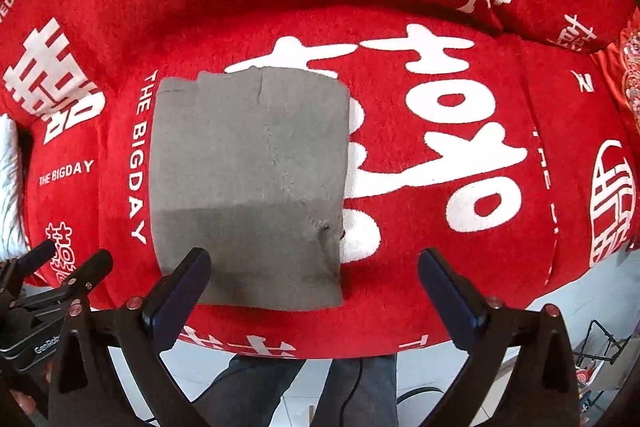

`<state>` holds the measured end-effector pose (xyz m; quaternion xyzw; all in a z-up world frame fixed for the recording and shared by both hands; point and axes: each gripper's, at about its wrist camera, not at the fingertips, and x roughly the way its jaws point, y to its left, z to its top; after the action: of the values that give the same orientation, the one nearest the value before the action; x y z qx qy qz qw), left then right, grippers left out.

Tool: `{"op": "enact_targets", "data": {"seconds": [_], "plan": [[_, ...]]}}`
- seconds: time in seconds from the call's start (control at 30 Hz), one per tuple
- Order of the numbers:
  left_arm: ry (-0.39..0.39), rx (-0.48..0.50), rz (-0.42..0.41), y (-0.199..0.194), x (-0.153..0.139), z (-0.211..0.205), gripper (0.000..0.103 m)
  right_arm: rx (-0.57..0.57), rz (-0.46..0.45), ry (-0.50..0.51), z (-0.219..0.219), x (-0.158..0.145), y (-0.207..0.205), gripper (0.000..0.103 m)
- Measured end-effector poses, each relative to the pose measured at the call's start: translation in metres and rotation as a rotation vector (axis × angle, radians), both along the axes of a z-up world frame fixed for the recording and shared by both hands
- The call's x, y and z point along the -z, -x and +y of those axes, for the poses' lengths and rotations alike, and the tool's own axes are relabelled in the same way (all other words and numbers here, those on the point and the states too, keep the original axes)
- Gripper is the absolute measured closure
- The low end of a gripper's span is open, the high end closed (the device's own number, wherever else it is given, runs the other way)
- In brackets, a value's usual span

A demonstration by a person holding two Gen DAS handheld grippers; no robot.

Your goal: Fold small clothes

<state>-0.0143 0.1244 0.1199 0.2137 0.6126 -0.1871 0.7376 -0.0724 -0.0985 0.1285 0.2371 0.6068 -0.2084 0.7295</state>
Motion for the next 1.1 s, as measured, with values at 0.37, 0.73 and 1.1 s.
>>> {"op": "enact_targets", "data": {"seconds": [0.37, 0.73, 1.1], "plan": [[0.029, -0.006, -0.021, -0.001, -0.011, -0.004, 0.002, -0.006, 0.004, 0.0, 0.002, -0.004, 0.0, 0.0], [0.037, -0.002, -0.016, 0.002, -0.012, -0.004, 0.002, -0.006, 0.006, -0.003, 0.006, -0.003, 0.0, 0.0], [0.033, -0.016, -0.015, 0.001, -0.01, -0.001, 0.002, -0.011, 0.015, -0.003, 0.008, 0.0, -0.003, 0.0]]}}
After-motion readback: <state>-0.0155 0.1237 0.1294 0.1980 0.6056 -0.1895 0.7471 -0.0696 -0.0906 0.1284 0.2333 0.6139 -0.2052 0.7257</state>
